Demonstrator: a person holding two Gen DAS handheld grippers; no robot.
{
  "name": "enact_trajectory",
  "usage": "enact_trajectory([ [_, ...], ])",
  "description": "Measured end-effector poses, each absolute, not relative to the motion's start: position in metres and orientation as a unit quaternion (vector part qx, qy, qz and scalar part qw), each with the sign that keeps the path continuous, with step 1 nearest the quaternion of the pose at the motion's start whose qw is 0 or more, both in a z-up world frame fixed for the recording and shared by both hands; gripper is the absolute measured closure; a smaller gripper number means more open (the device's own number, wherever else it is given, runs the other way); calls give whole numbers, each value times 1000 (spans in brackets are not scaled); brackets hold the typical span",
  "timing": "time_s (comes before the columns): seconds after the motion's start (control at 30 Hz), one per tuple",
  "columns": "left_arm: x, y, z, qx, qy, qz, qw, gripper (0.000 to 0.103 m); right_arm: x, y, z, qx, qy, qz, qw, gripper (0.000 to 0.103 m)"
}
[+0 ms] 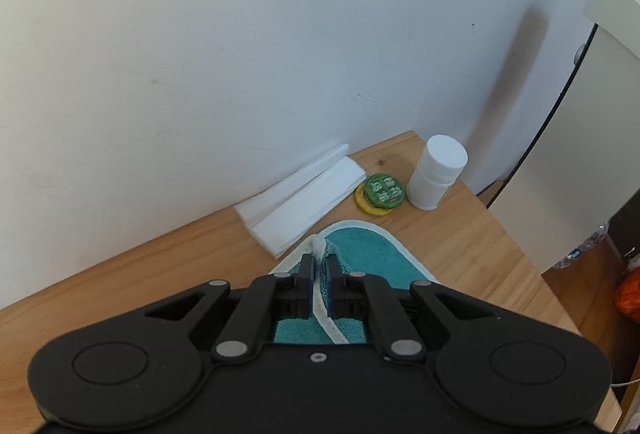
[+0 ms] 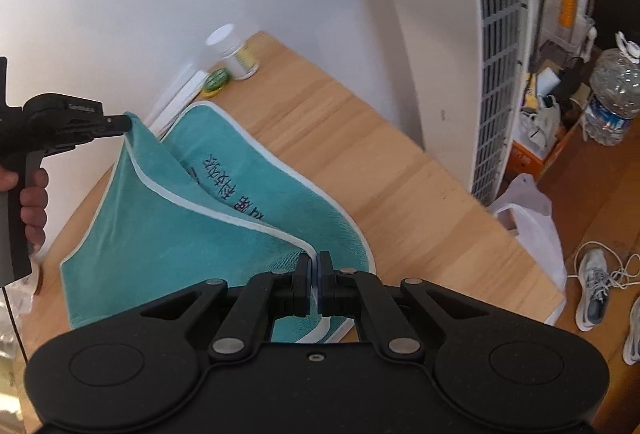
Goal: Fold towel
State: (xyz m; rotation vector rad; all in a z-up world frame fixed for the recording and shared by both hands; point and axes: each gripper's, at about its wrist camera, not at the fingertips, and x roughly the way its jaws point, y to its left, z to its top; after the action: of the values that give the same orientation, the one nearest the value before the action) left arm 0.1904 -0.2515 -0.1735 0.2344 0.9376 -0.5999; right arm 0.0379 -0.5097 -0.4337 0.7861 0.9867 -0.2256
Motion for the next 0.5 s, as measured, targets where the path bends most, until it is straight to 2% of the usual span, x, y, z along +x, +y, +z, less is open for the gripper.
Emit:
enact_trajectory([
  [0.1,193,-263,-181,104,436,-283,848,95,39,-516,-445,355,457,-143,803,100],
  [0.17,196,-274,-190,104,436,-280,849,88,42,-518,-450,343,454,-175,804,97],
  [0.2,195,-277,-191,107,436,-284,847,77,42,-519,-452,335,455,-191,803,95],
  [0.23,192,-278,-190,112,430,-289,848,58,42,-520,-452,326,455,-202,804,95],
  [0.3,184,-276,-185,129,408,-292,855,41,41,-519,-451,295,458,-217,810,95],
  [0.4,169,-264,-174,170,373,-299,862,38,39,-513,-442,272,458,-188,825,95],
  [0.5,157,-242,-165,191,369,-295,860,38,44,-496,-438,247,470,-122,839,95],
])
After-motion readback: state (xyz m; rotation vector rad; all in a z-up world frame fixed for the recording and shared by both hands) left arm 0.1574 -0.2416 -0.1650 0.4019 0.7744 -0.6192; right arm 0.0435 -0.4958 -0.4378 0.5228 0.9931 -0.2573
